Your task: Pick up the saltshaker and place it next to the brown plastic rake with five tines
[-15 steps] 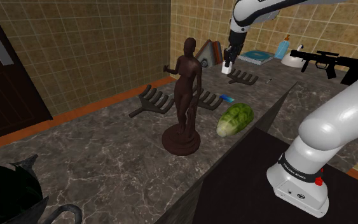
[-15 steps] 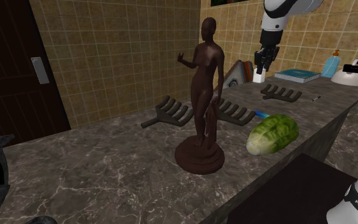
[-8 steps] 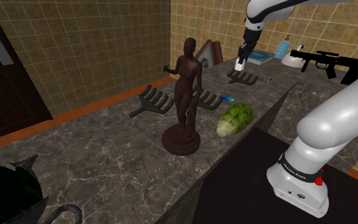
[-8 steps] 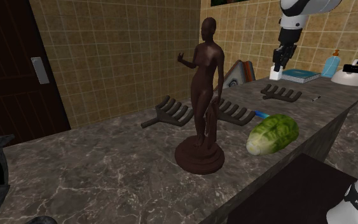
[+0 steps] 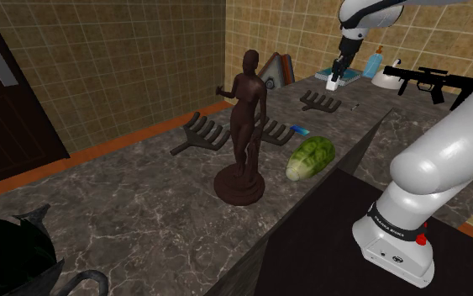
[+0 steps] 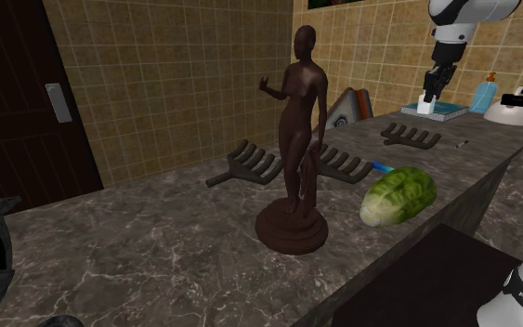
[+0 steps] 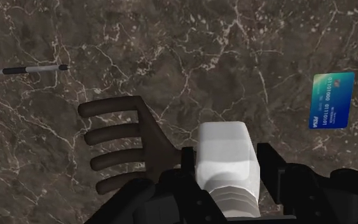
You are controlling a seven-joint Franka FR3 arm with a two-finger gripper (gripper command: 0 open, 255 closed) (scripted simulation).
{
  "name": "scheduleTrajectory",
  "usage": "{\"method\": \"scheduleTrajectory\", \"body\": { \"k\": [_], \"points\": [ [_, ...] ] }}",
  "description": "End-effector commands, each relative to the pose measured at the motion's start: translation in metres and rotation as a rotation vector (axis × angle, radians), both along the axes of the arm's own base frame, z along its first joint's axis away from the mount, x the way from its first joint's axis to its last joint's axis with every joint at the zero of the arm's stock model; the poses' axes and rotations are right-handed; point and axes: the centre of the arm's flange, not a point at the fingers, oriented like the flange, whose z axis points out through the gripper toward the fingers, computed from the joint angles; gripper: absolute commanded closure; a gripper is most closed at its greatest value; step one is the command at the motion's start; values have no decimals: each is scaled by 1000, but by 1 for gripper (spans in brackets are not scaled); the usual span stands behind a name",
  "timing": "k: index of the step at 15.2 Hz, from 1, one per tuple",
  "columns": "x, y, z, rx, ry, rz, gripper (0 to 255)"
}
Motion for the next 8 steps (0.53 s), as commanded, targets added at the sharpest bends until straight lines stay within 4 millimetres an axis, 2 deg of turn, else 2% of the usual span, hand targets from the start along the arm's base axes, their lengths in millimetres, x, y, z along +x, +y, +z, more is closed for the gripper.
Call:
{"method": "scheduleTrajectory", "body": {
  "k": [1,8],
  "points": [
    [-7,-28,-1,-1,0,1,255],
    [-34,-116,0,-1,0,1,255]
  ]
}}
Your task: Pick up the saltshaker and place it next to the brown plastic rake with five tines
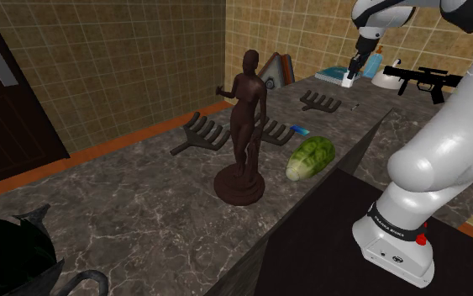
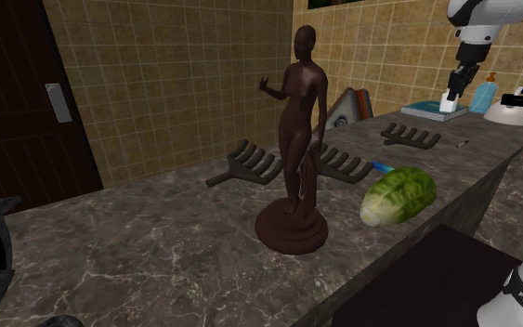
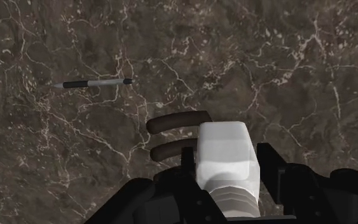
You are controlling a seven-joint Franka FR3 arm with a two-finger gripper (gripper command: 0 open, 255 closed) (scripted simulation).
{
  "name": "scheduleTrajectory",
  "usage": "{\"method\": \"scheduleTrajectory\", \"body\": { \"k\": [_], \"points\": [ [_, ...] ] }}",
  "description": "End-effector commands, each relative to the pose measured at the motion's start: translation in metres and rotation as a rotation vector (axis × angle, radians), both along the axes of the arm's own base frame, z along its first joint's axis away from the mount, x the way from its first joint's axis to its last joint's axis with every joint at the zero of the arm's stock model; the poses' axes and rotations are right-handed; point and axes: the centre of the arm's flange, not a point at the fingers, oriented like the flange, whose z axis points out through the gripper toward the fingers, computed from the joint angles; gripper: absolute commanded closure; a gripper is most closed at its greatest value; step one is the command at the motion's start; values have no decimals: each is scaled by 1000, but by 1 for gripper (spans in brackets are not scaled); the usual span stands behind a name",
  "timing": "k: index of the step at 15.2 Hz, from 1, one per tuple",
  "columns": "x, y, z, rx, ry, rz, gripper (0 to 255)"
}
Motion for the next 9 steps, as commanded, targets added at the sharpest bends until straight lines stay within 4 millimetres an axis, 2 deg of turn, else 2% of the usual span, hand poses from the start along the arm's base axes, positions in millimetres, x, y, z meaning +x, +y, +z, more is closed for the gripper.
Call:
{"method": "scheduleTrajectory", "body": {
  "k": [1,6,7,9],
  "points": [
    [-7,-26,2,-1,0,2,255],
    [-26,-89,2,-1,0,2,255],
    [-33,-111,2,-1,0,2,255],
    [-33,-111,-8,-1,0,2,255]
  ]
}}
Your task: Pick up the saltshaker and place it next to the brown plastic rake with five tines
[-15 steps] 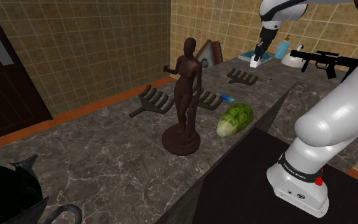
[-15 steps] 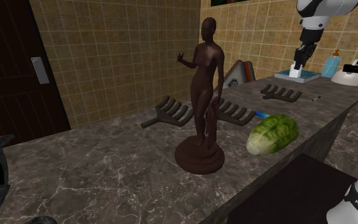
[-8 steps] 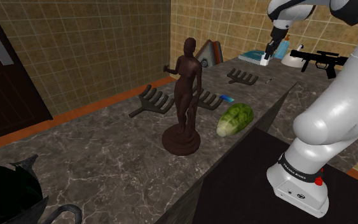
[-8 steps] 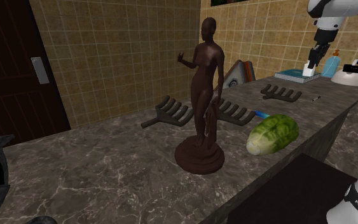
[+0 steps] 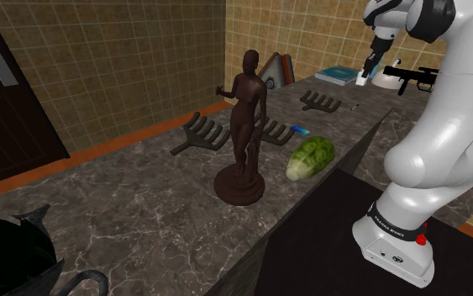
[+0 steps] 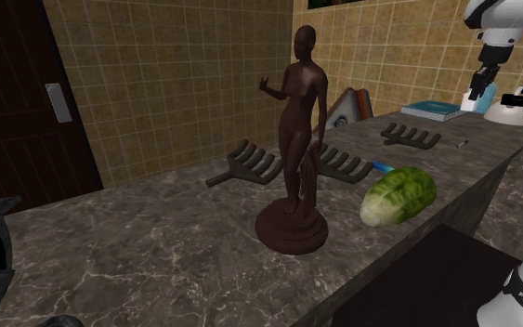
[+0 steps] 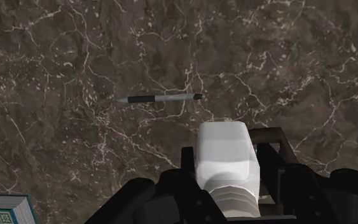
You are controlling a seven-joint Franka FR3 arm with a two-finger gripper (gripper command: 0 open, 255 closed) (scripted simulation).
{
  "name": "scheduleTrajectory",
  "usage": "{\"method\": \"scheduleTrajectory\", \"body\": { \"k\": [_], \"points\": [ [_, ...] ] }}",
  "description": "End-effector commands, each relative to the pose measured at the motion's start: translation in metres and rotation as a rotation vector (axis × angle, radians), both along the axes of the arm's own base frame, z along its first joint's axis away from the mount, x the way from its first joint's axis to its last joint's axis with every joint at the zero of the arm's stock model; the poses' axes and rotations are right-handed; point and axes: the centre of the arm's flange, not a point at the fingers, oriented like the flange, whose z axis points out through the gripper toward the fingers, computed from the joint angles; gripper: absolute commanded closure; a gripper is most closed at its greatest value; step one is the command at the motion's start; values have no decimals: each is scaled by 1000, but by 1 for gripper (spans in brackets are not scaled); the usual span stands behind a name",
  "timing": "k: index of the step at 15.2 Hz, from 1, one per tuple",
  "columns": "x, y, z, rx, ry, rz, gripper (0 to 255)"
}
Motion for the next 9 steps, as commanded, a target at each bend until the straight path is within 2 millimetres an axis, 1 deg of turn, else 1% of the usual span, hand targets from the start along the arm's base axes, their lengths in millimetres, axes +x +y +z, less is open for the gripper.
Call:
{"method": "scheduleTrajectory", "body": {
  "k": [1,9],
  "points": [
    [-2,-4,-7,0,0,2,255],
    [-2,-4,-49,0,0,2,255]
  ]
}}
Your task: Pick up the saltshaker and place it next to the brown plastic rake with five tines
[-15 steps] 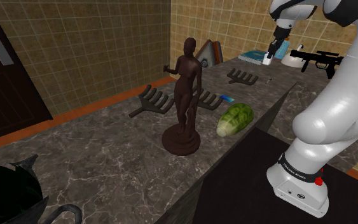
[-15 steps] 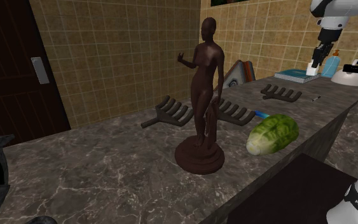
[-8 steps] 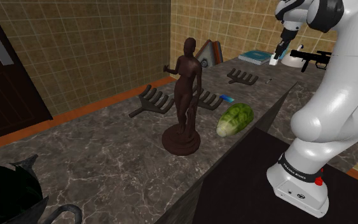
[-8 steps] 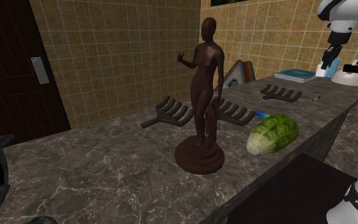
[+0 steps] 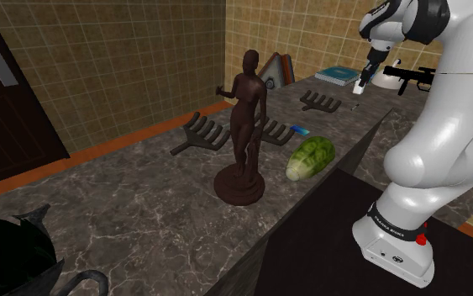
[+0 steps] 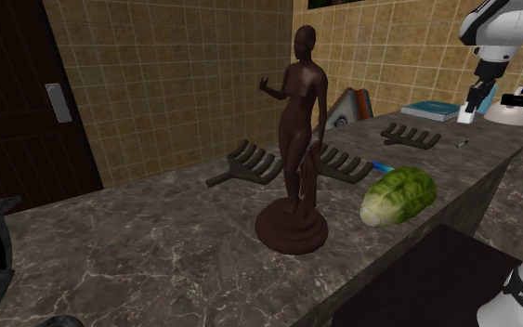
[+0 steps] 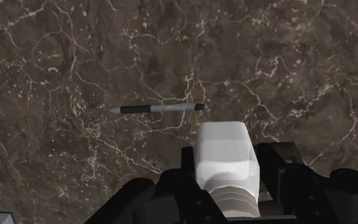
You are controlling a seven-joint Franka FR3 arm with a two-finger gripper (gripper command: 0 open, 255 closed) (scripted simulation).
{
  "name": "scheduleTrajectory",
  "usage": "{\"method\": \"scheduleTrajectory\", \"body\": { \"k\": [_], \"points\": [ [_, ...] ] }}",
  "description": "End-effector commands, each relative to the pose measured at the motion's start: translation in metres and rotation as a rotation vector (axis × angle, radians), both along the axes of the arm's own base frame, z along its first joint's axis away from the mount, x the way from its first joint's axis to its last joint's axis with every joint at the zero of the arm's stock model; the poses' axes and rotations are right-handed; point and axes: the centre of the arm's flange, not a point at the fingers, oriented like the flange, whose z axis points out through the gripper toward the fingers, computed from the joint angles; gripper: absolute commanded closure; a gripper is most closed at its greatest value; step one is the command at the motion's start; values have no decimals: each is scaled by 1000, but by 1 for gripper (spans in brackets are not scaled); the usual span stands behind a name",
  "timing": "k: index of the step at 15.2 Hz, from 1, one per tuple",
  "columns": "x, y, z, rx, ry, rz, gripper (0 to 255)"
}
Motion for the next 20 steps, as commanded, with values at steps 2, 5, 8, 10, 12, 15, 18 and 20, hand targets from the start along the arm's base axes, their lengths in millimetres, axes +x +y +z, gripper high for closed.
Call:
{"method": "scheduleTrajectory", "body": {
  "k": [2,5,8,10,12,15,18,20],
  "points": [
    [0,1,-15,0,0,0,255],
    [0,1,-31,0,0,0,255],
    [0,1,-46,0,0,0,255],
    [0,1,-57,0,0,0,255],
    [0,1,-68,0,0,0,255],
    [0,1,-83,0,0,0,255],
    [0,1,-99,0,0,0,255],
    [0,1,-101,0,0,0,255]
  ]
}}
